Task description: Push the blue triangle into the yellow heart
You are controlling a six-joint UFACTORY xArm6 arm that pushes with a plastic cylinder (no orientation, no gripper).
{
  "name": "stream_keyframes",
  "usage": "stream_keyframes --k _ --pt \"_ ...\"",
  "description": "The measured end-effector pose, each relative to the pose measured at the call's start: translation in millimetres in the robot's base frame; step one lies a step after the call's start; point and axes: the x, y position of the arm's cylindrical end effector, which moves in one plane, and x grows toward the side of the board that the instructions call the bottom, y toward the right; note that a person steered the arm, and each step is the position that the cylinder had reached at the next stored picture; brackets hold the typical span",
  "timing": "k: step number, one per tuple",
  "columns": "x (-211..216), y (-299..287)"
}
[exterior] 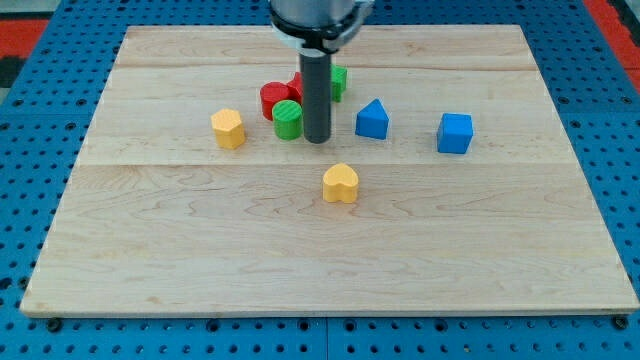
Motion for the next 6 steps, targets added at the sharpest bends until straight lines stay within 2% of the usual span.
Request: stream_keyframes --k 1,2,3,4,5,6 --pt "-12 6" --pt "-47 25" --pt "-64 55" --pt "-35 92" --pt "10 86" --pt "12 25"
